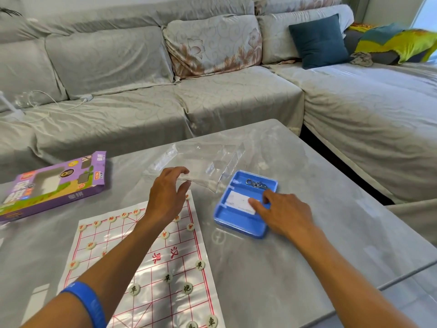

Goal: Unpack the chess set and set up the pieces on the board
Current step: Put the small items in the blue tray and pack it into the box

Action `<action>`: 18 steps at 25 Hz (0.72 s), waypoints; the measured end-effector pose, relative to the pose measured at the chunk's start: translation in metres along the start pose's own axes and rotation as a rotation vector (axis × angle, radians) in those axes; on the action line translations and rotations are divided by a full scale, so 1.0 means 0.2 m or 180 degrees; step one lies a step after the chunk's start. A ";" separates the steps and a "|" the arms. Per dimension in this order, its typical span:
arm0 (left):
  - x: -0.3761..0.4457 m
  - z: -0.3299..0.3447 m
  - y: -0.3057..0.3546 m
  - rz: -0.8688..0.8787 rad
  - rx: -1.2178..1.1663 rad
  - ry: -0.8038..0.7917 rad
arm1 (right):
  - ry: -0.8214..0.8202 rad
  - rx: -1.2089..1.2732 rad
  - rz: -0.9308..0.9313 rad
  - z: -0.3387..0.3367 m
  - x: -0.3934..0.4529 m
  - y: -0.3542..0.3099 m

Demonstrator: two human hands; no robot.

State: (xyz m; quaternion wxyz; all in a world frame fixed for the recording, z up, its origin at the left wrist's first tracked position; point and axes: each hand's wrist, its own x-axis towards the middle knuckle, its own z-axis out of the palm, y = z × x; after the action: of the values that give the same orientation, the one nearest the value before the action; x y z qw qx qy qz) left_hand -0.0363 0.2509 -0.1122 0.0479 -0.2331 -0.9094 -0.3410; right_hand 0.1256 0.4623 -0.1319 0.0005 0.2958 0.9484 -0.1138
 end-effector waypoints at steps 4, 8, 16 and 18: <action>-0.04 -0.01 0.01 0.0203 -0.0027 -0.0031 | 0.0078 0.0176 0.1022 -0.08 0.02 0.19; -0.11 0.06 0.04 0.0290 0.0017 -0.0155 | -0.0442 -0.0112 0.0530 -0.01 -0.04 0.18; -0.21 0.15 0.11 0.0455 0.0198 -0.0593 | -0.0050 0.0065 0.1434 -0.09 0.01 0.26; -0.24 0.19 0.16 0.0652 0.0191 -0.0728 | 0.0339 0.0222 0.1477 -0.18 0.01 0.30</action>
State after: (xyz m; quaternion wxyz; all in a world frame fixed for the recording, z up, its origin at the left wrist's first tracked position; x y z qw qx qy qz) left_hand 0.0235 0.2771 -0.1338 -0.0146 -0.3604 -0.8902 -0.2782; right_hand 0.1601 0.5192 -0.1101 -0.0337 0.5113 0.8492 -0.1275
